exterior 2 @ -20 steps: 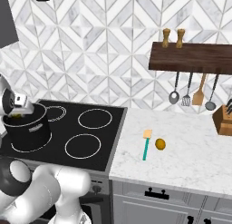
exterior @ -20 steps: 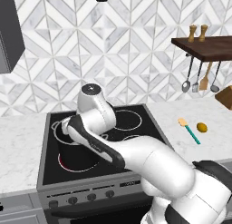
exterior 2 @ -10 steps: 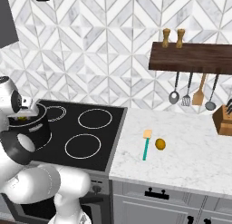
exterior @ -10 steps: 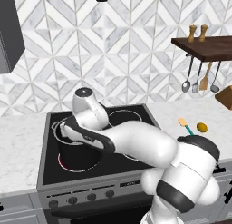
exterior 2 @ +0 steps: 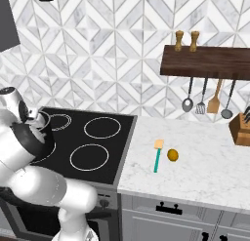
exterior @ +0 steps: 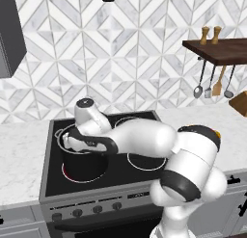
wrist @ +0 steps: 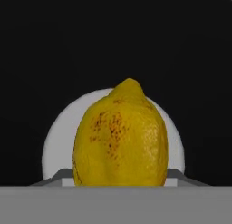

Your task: Put the lemon and lemon in the pot. Retrieve the spatula and lightly stir the vegetables in the pot.

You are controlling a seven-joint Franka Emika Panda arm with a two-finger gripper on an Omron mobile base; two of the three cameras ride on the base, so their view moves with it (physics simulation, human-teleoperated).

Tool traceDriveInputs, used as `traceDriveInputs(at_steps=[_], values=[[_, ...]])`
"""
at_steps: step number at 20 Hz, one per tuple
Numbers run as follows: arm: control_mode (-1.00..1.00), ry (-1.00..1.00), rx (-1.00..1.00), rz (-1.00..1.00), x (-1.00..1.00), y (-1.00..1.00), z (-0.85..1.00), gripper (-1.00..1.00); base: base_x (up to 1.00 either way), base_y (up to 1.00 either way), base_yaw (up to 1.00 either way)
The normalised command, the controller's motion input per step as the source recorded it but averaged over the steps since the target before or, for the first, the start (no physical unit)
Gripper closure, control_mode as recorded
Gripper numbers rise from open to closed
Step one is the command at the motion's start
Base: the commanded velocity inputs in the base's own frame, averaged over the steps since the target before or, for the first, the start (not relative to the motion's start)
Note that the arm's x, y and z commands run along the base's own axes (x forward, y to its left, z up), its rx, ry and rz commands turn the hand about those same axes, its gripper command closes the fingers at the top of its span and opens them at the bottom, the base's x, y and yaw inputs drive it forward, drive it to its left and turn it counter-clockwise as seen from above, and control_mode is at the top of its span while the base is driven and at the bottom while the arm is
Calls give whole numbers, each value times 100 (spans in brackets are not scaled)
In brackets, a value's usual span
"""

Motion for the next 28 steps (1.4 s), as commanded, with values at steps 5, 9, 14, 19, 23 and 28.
traceDriveInputs(at_steps=[5, 9, 14, 19, 23, 28], values=[[-100, 1, 0, 0, 19, 10, -4, -100, 0, 0, 0], [-100, 0, 0, 0, 0, 1, 17, -100, 0, 0, 0], [-100, 0, 0, 0, -2, 0, 39, -100, 0, 0, 0], [-100, -1, 0, -1, -23, -16, 66, -100, 0, 0, 0], [-100, -11, 0, -5, -98, -94, 71, -100, 0, 0, 0], [-100, -4, 2, -9, -73, -100, 8, -100, 0, 0, 0]])
